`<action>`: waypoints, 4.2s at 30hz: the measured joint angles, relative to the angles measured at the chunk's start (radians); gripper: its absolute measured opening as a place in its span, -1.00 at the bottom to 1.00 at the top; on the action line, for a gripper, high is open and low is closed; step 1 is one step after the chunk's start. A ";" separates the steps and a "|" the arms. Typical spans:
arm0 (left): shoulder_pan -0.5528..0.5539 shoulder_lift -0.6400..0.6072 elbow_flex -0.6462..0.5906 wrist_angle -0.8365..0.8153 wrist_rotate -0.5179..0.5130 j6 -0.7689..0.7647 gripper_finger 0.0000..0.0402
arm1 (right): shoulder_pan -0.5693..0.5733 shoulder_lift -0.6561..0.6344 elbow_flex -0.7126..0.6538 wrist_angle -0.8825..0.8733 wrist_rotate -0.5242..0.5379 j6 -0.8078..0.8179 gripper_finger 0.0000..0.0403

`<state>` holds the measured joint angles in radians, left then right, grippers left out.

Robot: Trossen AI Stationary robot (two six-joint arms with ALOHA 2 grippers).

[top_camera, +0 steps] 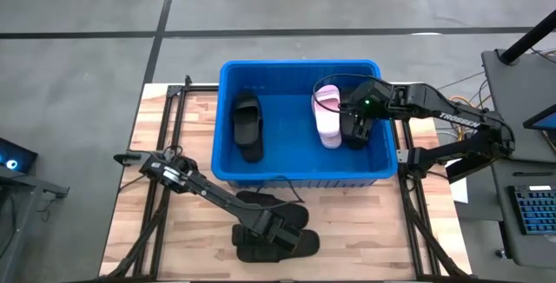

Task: Pick and place slides into bin
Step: Put the black slide into the blue container

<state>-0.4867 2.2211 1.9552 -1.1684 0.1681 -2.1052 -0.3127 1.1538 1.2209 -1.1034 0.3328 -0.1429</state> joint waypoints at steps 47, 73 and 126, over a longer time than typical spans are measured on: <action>-0.025 -0.373 -0.071 0.232 -0.141 0.744 -0.99 | 0.000 0.000 0.000 0.042 0.000 0.004 0.07; 0.628 -0.612 -0.116 0.289 -0.831 2.193 -1.00 | 0.000 0.000 0.000 0.039 0.000 0.190 0.07; 0.807 -0.063 -0.157 0.377 -0.743 2.331 0.51 | 0.000 0.001 0.000 0.045 0.008 0.222 0.07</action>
<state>0.3199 2.1585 1.7985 -0.7917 -0.5749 0.2258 -0.3126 1.1549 1.2205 -1.0581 0.3408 0.0792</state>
